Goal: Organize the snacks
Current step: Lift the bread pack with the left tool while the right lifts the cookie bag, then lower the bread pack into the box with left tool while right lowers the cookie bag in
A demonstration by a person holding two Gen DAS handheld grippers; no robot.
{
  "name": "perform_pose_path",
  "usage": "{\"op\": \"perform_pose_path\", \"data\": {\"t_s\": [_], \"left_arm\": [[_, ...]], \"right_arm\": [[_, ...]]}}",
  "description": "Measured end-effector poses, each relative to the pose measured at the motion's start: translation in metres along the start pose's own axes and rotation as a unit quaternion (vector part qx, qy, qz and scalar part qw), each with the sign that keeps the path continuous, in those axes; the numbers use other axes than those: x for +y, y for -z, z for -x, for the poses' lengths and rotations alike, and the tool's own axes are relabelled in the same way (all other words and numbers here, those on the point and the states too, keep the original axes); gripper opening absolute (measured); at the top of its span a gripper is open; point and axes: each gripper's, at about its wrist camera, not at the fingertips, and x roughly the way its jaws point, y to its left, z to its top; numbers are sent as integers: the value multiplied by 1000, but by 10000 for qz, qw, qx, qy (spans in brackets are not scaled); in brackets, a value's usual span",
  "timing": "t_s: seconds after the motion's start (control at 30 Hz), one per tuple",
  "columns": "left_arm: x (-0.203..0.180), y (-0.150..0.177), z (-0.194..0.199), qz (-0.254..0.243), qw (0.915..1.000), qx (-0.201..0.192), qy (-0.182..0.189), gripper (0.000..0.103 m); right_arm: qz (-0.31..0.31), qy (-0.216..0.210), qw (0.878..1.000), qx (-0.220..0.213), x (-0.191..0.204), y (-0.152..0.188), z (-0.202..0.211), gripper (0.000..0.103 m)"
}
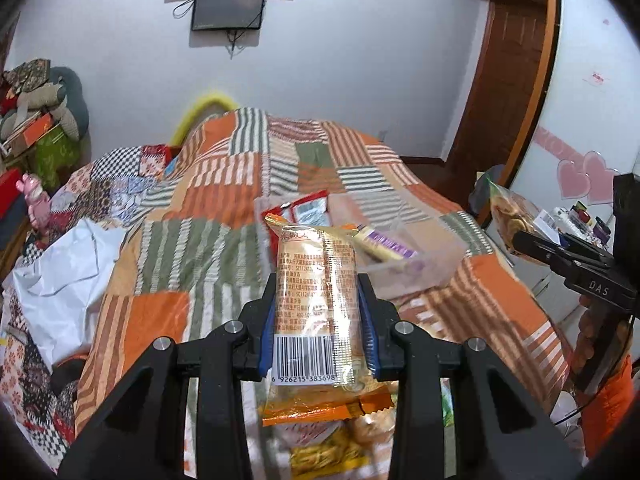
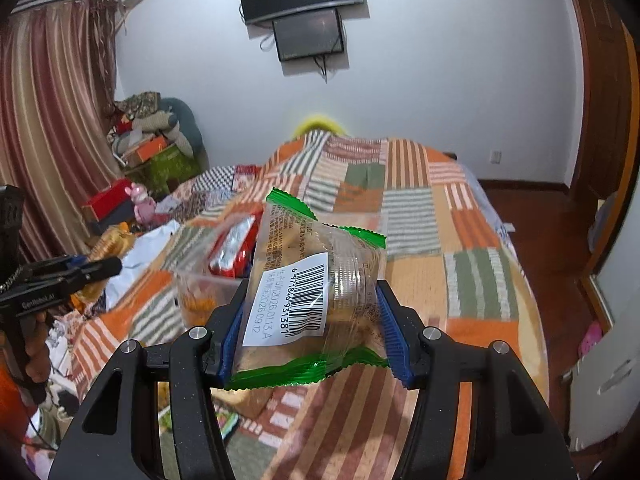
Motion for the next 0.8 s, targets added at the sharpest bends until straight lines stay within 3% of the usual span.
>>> {"op": "perform_pose_path", "data": {"t_s": [0.23, 0.8], "left_arm": [[-24, -21, -13, -100, 9997, -161, 180, 35], [-52, -59, -71, -2, 9992, -43, 393, 35]], "right_arm": [[63, -38, 9998, -197, 2, -12, -7, 55], [55, -20, 9995, -303, -5, -33, -38, 55]]}}
